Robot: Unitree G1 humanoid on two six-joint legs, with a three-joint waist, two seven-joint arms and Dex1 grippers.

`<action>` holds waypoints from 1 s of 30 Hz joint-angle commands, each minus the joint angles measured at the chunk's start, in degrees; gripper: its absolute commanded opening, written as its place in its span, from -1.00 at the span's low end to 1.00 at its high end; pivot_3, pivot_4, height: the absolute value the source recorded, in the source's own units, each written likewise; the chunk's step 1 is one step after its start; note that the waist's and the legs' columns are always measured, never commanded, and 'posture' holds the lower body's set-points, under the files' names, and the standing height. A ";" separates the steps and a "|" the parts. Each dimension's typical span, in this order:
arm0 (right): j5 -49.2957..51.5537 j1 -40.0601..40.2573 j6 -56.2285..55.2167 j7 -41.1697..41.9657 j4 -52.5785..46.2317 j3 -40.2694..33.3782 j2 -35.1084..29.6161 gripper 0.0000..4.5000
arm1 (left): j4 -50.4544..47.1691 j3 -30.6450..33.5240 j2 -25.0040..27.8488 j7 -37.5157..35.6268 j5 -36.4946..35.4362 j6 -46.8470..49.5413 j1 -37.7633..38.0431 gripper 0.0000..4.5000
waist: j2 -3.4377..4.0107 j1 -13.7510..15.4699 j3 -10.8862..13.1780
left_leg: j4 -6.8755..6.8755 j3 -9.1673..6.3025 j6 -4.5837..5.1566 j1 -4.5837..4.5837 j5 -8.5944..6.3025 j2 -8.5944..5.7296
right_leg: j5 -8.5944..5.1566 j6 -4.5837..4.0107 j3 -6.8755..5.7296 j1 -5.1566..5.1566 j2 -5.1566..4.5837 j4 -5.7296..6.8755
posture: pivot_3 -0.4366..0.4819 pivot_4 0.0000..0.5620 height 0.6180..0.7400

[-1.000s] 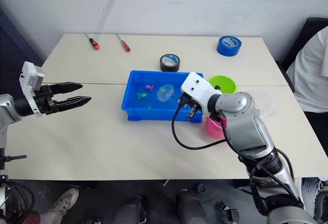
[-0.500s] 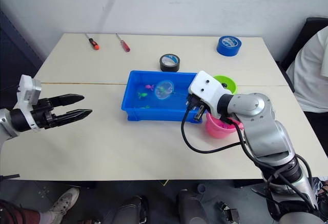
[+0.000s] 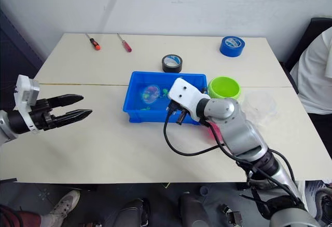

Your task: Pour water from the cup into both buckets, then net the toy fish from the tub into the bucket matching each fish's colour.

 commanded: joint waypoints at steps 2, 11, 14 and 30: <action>-2.15 -0.96 -3.67 -1.53 1.93 1.57 0.94 -1.00 | -1.59 1.92 1.92 0.17 -1.39 0.34 -0.54 0.72 | 0.00 -0.01 0.00 | -0.02 0.00 -0.01 -0.01 -0.01 0.01 | 0.00 0.00 -0.01 -0.01 0.00 -0.03 | -0.05 -0.47 0.91; -2.23 -0.43 -4.22 -1.17 2.97 2.05 1.95 -1.00 | -2.20 2.28 2.05 0.69 -1.83 0.72 -0.02 0.72 | 0.00 -0.02 0.00 | -0.08 0.00 -0.03 -0.01 -0.03 0.02 | 0.00 0.00 -0.02 -0.01 0.00 -0.07 | -0.05 -0.47 0.91; -1.55 -0.95 -3.47 -0.63 2.59 1.71 2.60 -1.00 | -2.42 2.31 1.99 1.09 -2.13 0.70 0.07 0.72 | 0.00 -0.05 0.00 | -0.11 0.00 -0.03 -0.01 -0.03 0.02 | 0.00 0.00 -0.01 -0.01 0.00 -0.07 | -0.05 -0.47 0.91; -9.87 -4.45 -9.32 -2.69 12.01 4.96 1.34 -1.00 | -3.08 3.05 2.48 2.02 -3.07 1.16 0.27 0.72 | 0.01 -0.13 0.00 | -0.41 0.02 -0.04 0.00 -0.03 0.01 | 0.00 0.00 0.00 -0.03 -0.01 -0.34 | -0.05 -0.47 0.91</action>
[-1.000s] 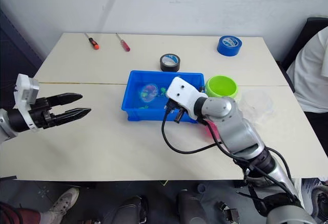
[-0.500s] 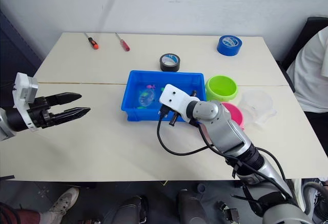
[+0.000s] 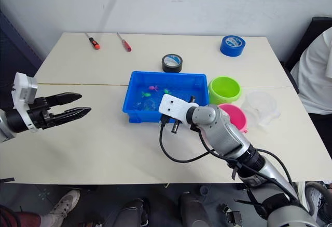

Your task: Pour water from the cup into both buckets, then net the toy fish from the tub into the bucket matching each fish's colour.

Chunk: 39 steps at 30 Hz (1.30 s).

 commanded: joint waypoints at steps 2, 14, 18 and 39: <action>-2.64 -3.64 -1.78 -4.28 2.73 -4.17 1.02 -1.00 | -2.18 2.08 1.53 0.05 -1.17 0.05 0.15 0.72 | 0.00 0.03 0.00 | -0.05 0.00 -0.02 0.00 0.01 -0.01 | 0.00 0.00 0.00 -0.02 0.00 -0.01 | -0.05 -0.47 0.91; 2.27 -2.66 -1.94 1.26 -4.64 -8.28 0.80 -1.00 | -2.36 1.85 1.23 0.27 -1.19 0.12 -0.25 0.72 | 0.00 0.10 0.00 | -0.29 0.01 -0.04 0.00 0.02 0.00 | 0.00 -0.01 -0.01 -0.07 0.01 -0.15 | -0.05 -0.47 0.91; 2.43 -1.32 -3.74 3.90 -6.07 -8.24 -2.33 -1.00 | -2.88 2.13 1.23 0.43 -1.35 0.33 0.11 0.72 | 0.00 0.14 0.00 | -0.29 0.00 -0.04 -0.01 0.02 -0.01 | 0.00 -0.01 -0.02 -0.05 -0.01 -0.19 | -0.05 -0.47 0.91; -0.62 -1.51 -14.52 10.56 2.77 -1.07 0.59 -1.00 | -4.52 4.27 1.63 0.64 -1.93 1.64 1.58 0.72 | 0.00 -0.14 0.00 | -0.27 0.03 -0.05 0.01 0.02 0.00 | -0.01 -0.01 0.00 -0.04 0.02 -0.14 | -0.05 -0.47 0.91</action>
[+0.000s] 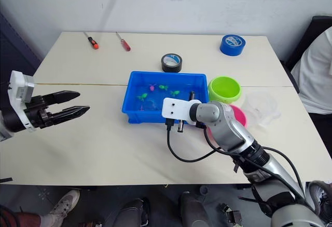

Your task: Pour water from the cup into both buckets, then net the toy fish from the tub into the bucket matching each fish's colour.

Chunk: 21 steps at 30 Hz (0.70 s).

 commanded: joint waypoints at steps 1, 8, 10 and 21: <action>3.34 -1.49 1.83 2.34 -0.81 -1.49 3.26 -1.00 | -2.67 3.05 1.58 0.15 -1.59 0.13 0.89 0.72 | 0.00 -0.13 0.00 | 0.00 0.00 -0.01 0.00 0.00 0.00 | 0.00 0.00 0.00 0.00 0.01 0.02 | -0.05 -0.47 0.91; 11.37 -2.78 16.99 4.33 -1.92 -8.08 8.33 -1.00 | -3.90 3.47 1.77 0.33 -2.37 1.21 1.27 0.72 | 0.00 0.05 0.00 | 0.01 -0.05 -0.03 0.00 0.02 0.00 | 0.00 0.00 -0.05 0.00 -0.02 0.08 | -0.05 -0.47 0.91; 12.85 -2.82 21.55 4.12 -2.48 -9.62 8.26 -1.00 | -3.67 3.14 1.93 0.14 -2.41 1.18 0.90 0.72 | 0.00 0.07 0.00 | 0.00 -0.05 -0.03 0.00 0.01 0.00 | 0.00 0.00 -0.06 0.00 -0.03 0.08 | -0.05 -0.47 0.91; 18.43 -2.48 32.62 -0.07 -4.64 -16.70 6.68 -1.00 | -0.56 -1.61 2.15 -1.82 -1.58 -1.03 -3.49 0.72 | 0.00 0.12 0.00 | -0.02 -0.05 -0.04 0.00 0.01 -0.01 | -0.01 -0.02 -0.05 -0.01 -0.02 0.02 | -0.05 -0.47 0.91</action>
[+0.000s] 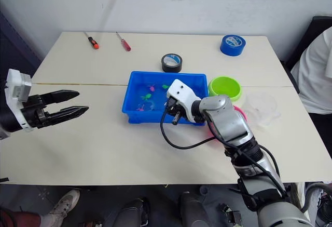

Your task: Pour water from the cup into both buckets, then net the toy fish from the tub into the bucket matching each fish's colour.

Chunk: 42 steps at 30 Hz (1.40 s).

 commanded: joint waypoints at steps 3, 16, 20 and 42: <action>3.58 -1.40 2.73 -3.05 -2.68 -5.91 -0.79 -1.00 | 2.40 -2.87 1.28 -2.21 0.75 -2.95 -4.15 0.72 | 0.00 0.05 0.00 | 0.01 0.00 0.00 0.00 0.00 -0.01 | 0.00 0.00 0.00 0.00 0.00 0.00 | -0.05 -0.47 0.91; 8.10 -1.93 2.29 -6.30 -3.67 -9.16 -3.13 -1.00 | 6.88 -6.90 0.77 -3.48 2.66 -6.12 -9.22 0.72 | 0.00 -0.06 0.00 | -0.02 0.06 0.00 -0.01 0.00 0.00 | 0.00 0.00 0.05 -0.02 0.04 -0.02 | -0.05 -0.47 0.91; 9.05 -1.92 1.86 -6.68 -3.32 -9.02 -3.21 -1.00 | 7.95 -7.73 0.66 -3.70 3.08 -6.54 -10.29 0.72 | 0.00 0.05 0.00 | -0.01 0.05 0.00 -0.02 0.00 -0.01 | 0.00 0.00 0.05 -0.02 0.03 -0.03 | -0.05 -0.47 0.91; 28.69 21.80 13.41 -2.93 -30.00 -48.22 -28.89 -1.00 | 23.08 -23.74 -8.98 -15.05 10.07 -15.85 -29.58 0.72 | 0.06 1.57 0.03 | 0.04 0.09 0.06 -0.09 -0.03 0.01 | 0.01 0.02 0.08 0.03 0.13 -0.20 | -0.05 -0.47 0.91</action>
